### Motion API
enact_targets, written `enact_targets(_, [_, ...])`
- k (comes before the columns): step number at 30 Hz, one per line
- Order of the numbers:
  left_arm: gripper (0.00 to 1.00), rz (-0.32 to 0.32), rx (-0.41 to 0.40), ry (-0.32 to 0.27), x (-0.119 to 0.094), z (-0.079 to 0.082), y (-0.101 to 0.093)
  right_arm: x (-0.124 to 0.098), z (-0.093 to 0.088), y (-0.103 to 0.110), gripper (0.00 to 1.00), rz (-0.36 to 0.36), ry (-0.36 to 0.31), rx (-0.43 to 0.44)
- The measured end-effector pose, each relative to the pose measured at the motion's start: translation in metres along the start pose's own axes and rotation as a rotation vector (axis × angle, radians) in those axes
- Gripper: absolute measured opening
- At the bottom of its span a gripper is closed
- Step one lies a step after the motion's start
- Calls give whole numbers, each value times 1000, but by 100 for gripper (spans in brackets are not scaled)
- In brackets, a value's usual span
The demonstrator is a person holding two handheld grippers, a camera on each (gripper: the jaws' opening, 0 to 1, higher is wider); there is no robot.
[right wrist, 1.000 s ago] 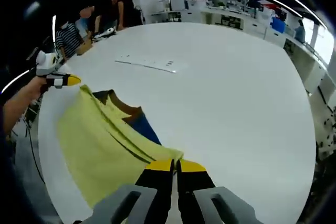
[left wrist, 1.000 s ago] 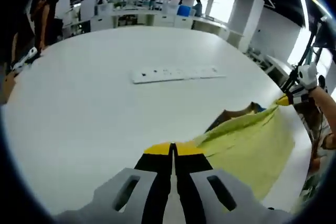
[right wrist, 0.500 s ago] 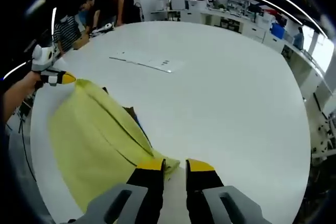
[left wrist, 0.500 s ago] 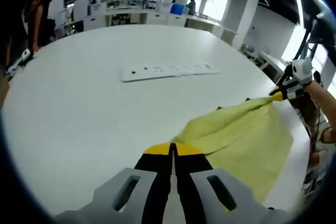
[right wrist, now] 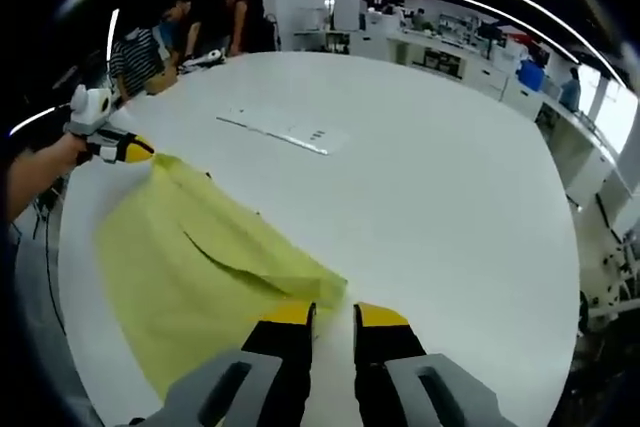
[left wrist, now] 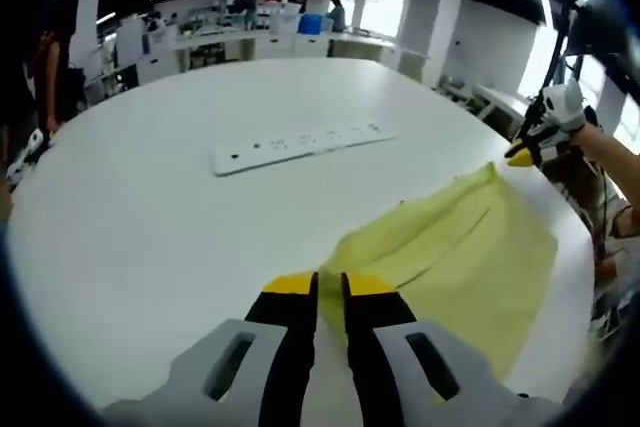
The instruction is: Fold the garment on the visible template until the final outline fits inside the template.
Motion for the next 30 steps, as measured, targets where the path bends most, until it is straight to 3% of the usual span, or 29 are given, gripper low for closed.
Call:
enact_targets(2, [7,-14,24,-11,-1,1,0,1,3,4,10,16,-13,-51])
enact_targets(6, [7,-79,193,-42,-2,7,-10,6,5,13,11,48,-10,-221])
enact_targets(9, [7,-114,322,-37,0,6,-19,10,7,19,10,68,-15,-285])
enact_targets(12, [10,-152,393,-30,4,4,-28,13,13,29,10,88,-36,-344])
enact_targets(21, [18,-167,569,60,14,-8,-26,23,24,44,13,112,-70,-453])
enact_targets(27, [16,-131,680,114,16,-14,-18,30,17,48,14,124,-33,-555])
enact_targets(30, [13,-128,689,131,18,-16,-16,32,17,48,12,121,-26,-592])
Point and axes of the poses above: the point that each gripper's makers call its tool centre point, and the gripper's own axes: x roughly forward along the fingers, y roughly to its left, z roughly out of its top, the point moved 4 cm from there along -x, roughly backward along the fingers, and after that the axes turned 14 degrees about -x, right-handed, at the moved point
